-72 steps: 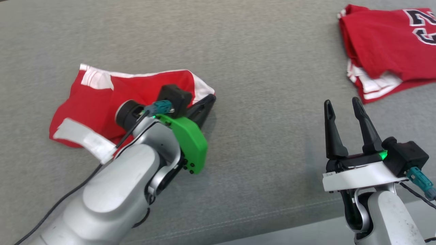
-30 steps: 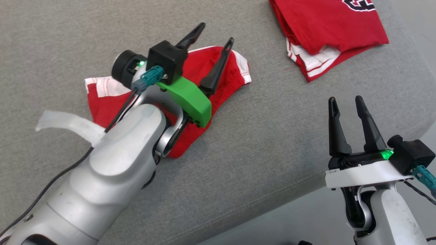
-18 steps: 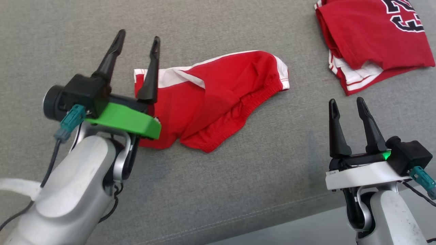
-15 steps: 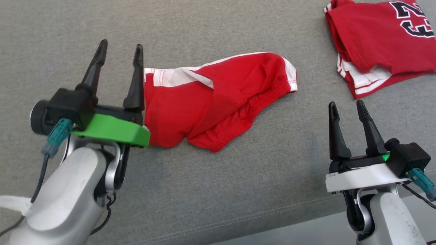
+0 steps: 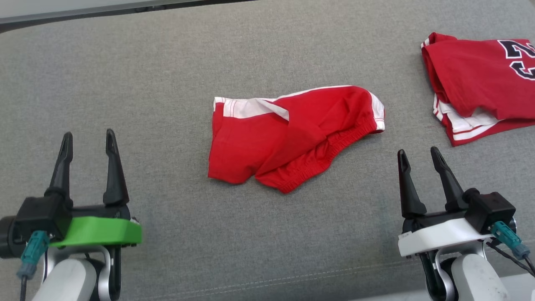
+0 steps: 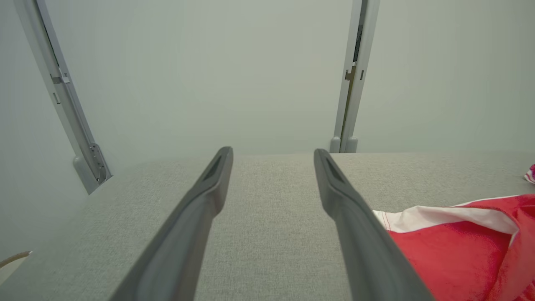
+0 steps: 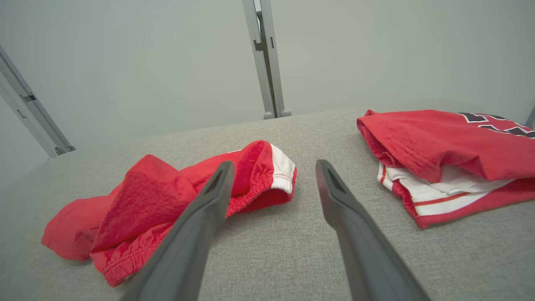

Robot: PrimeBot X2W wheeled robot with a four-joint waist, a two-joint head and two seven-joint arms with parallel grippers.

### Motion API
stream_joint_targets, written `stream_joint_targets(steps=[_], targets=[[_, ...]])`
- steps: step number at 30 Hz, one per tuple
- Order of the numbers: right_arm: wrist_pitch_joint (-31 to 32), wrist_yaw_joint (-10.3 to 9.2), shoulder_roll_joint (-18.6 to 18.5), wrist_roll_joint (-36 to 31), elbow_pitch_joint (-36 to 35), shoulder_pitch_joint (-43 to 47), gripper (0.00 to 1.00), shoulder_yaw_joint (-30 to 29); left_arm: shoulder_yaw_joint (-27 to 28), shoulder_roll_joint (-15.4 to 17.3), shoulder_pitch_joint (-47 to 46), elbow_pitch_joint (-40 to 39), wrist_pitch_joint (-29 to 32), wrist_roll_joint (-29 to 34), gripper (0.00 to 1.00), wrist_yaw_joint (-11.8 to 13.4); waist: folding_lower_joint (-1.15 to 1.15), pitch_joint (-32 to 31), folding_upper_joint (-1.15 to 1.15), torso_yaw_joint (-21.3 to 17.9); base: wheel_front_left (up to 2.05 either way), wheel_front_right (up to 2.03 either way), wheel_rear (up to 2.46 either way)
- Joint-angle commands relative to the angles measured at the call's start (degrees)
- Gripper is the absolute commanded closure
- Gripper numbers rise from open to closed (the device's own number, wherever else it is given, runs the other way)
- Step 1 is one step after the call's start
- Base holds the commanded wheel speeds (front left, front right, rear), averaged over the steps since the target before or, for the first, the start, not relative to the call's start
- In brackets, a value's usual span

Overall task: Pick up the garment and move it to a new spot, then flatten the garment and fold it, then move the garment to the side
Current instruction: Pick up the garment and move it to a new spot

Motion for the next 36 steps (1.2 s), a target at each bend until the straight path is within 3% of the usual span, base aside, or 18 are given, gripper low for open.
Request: stream_joint_targets(steps=[1, 14, 25, 36], targets=[[-0.2, -0.05, -0.2, -0.2, 0.5, 1.1, 0.0, 0.2, 1.4, -0.8, 2.4, -0.2, -0.2, 1.3, 0.0, -0.8, 0.0, -2.3, 0.0, 1.2, 0.0, 0.0, 0.0], [-0.2, -0.05, 0.0, 0.0, 2.3, 6.3, 0.0, 2.5, 9.9, -7.1, 14.9, 0.2, -0.2, 8.2, 0.0, -7.0, 0.0, -9.0, 0.0, 1.6, 0.0, 0.0, 0.0], [-0.2, -0.05, 0.1, -1.0, 1.1, 9.4, 0.0, 2.5, 12.1, -9.4, 19.5, 1.6, -0.2, 12.4, 0.0, -11.5, 0.0, -12.2, 0.0, 1.6, 0.0, 0.0, 0.0], [-0.2, -0.05, 0.1, -1.2, 0.8, 10.2, 0.0, 2.6, 13.4, -11.0, 20.0, 4.0, -0.2, 13.5, 0.0, -13.5, 0.0, -13.1, 0.0, 1.4, 0.0, 0.0, 0.0]])
